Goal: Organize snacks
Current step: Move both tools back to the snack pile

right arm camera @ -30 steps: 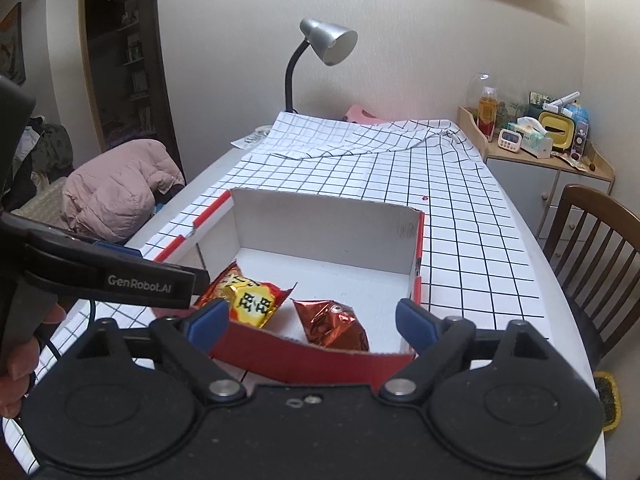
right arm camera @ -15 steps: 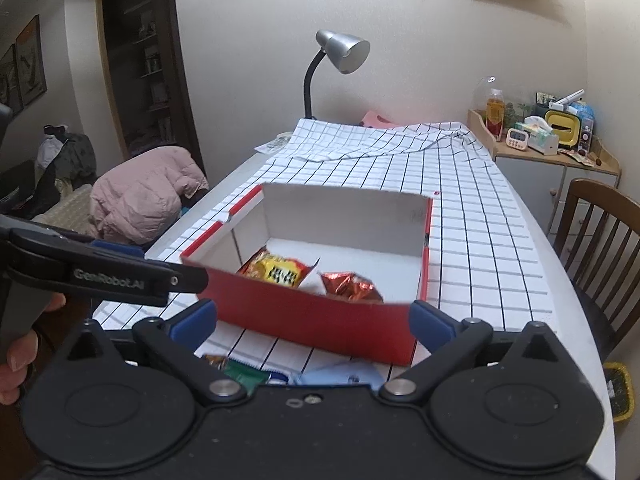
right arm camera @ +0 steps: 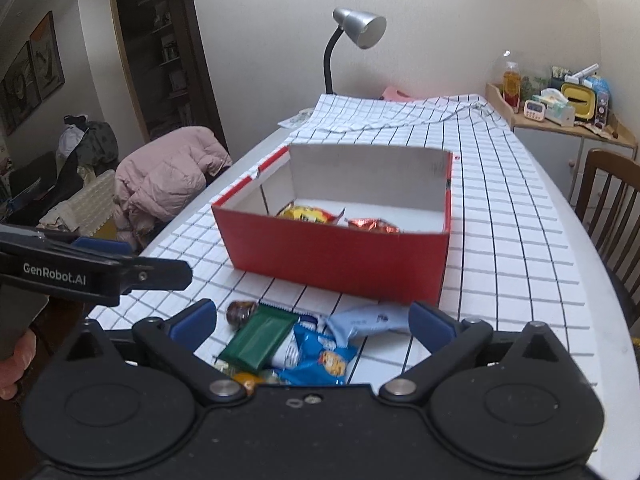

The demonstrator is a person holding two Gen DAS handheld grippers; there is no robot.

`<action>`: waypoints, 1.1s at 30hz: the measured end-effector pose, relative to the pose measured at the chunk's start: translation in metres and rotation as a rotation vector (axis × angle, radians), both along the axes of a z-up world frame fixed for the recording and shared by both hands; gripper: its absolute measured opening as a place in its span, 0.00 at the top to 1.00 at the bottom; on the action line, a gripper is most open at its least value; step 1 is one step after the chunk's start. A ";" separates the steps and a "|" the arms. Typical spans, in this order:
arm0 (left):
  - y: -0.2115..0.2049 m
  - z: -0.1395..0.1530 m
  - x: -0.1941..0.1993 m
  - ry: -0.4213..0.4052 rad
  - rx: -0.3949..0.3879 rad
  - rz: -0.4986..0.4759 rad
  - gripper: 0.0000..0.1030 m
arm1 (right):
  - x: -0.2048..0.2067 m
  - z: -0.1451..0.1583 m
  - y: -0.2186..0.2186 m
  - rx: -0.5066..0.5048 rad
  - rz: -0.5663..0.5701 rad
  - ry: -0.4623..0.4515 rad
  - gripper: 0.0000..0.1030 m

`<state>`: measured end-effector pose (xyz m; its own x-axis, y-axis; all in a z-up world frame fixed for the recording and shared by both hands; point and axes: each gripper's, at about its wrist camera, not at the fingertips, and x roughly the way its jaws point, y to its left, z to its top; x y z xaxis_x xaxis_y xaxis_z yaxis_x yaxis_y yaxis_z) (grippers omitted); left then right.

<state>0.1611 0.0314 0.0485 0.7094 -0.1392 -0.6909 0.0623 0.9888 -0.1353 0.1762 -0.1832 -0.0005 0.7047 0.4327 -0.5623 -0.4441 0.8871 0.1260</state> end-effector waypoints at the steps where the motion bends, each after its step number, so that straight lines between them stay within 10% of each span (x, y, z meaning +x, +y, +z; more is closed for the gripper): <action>1: 0.003 -0.005 -0.002 0.014 -0.005 0.003 0.00 | -0.002 -0.005 0.001 -0.001 0.000 0.008 0.00; 14: 0.004 -0.069 -0.009 0.193 0.011 0.060 0.00 | 0.020 -0.057 -0.001 0.028 -0.074 0.167 0.01; 33: -0.006 -0.103 -0.012 0.219 0.078 0.086 0.09 | 0.048 -0.084 0.011 0.058 -0.085 0.253 0.20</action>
